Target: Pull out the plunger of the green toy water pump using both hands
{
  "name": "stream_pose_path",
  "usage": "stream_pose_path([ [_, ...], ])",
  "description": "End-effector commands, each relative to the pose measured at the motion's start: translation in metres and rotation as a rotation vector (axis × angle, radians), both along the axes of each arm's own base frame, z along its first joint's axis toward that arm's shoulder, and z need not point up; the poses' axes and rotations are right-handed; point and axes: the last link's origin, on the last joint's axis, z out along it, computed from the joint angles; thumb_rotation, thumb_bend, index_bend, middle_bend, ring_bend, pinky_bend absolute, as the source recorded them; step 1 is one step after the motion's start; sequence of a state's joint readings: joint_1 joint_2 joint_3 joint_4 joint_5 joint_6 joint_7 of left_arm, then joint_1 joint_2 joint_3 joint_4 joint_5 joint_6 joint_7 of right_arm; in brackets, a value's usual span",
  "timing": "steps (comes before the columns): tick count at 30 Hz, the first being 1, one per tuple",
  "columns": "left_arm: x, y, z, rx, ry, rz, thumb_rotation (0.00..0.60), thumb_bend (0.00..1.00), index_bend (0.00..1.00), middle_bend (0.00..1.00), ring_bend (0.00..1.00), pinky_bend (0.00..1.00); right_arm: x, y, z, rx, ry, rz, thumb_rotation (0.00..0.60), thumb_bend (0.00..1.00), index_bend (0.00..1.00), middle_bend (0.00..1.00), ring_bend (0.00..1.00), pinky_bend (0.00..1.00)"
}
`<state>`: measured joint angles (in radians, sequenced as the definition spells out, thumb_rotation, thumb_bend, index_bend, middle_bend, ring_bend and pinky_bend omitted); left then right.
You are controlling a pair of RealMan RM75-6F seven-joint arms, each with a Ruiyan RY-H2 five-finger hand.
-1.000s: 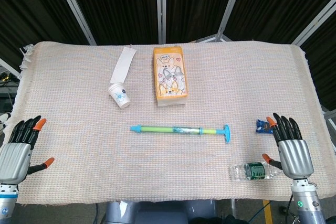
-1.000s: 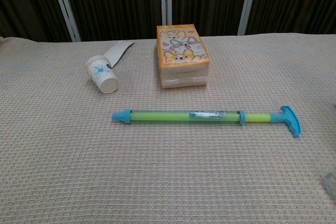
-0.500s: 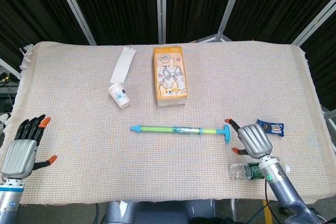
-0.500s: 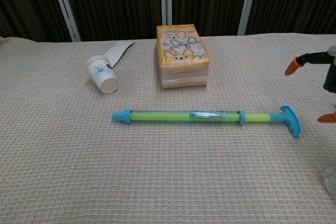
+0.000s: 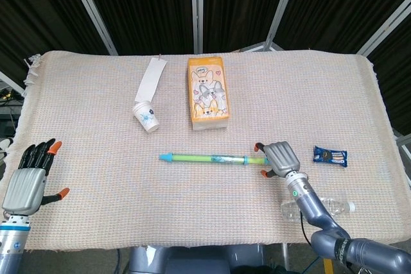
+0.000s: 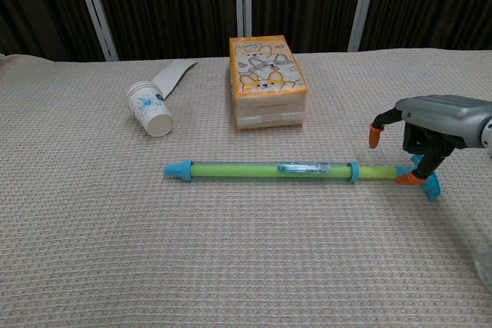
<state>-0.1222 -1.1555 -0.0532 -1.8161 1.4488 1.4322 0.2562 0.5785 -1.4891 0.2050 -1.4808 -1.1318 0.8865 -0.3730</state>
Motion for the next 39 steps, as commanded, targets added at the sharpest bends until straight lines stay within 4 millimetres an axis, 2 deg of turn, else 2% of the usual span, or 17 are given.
stream_pose_path([
  [1, 0.000, 0.000, 0.000, 0.000, 0.000, 0.001, 0.600, 0.00, 0.00, 0.00, 0.00, 0.00, 0.000, -0.004, -0.005, -0.007, 0.006, -0.008, 0.600, 0.19, 0.41, 1.00, 1.00, 1.00],
  [10, 0.000, 0.002, -0.001, -0.003, 0.000, 0.002, 0.600, 0.00, 0.00, 0.00, 0.00, 0.00, -0.002, -0.008, -0.017, -0.001, 0.056, -0.001, 0.600, 0.21, 0.46, 1.00, 1.00, 1.00],
  [25, -0.002, 0.003, -0.004, -0.015, 0.010, 0.009, 0.600, 0.00, 0.00, 0.00, 0.00, 0.00, -0.012, -0.011, -0.025, -0.004, 0.114, 0.006, 0.600, 0.25, 0.53, 1.00, 1.00, 1.00],
  [33, -0.003, 0.006, -0.012, -0.041, 0.021, 0.010, 0.600, 0.00, 0.00, 0.01, 0.00, 0.00, -0.014, -0.014, -0.025, -0.001, 0.118, -0.002, 0.600, 0.39, 0.66, 1.00, 1.00, 1.00],
  [35, -0.002, 0.009, -0.015, -0.042, 0.017, 0.006, 0.600, 0.00, 0.00, 0.13, 0.08, 0.03, -0.014, -0.013, -0.025, 0.006, 0.111, -0.009, 0.600, 0.41, 0.67, 1.00, 1.00, 1.00],
  [36, -0.001, 0.011, -0.016, -0.041, 0.013, 0.001, 0.600, 0.00, 0.00, 0.26, 0.18, 0.08, -0.014, -0.012, -0.025, 0.009, 0.108, -0.010, 0.600, 0.42, 0.67, 1.00, 1.00, 1.00],
  [37, 0.001, 0.014, -0.018, -0.038, 0.006, -0.012, 0.600, 0.00, 0.01, 0.41, 0.31, 0.16, -0.014, -0.011, -0.025, 0.011, 0.103, -0.014, 0.600, 0.42, 0.67, 1.00, 1.00, 1.00],
  [38, 0.004, 0.019, -0.021, -0.036, -0.002, -0.032, 0.600, 0.00, 0.03, 0.50, 0.40, 0.24, -0.013, -0.011, -0.025, 0.014, 0.098, -0.018, 0.600, 0.43, 0.67, 1.00, 1.00, 1.00],
  [39, 0.008, 0.024, -0.024, -0.032, -0.008, -0.057, 0.600, 0.00, 0.07, 0.61, 0.51, 0.38, -0.013, -0.010, -0.024, 0.014, 0.093, -0.023, 0.600, 0.43, 0.67, 1.00, 1.00, 1.00],
])
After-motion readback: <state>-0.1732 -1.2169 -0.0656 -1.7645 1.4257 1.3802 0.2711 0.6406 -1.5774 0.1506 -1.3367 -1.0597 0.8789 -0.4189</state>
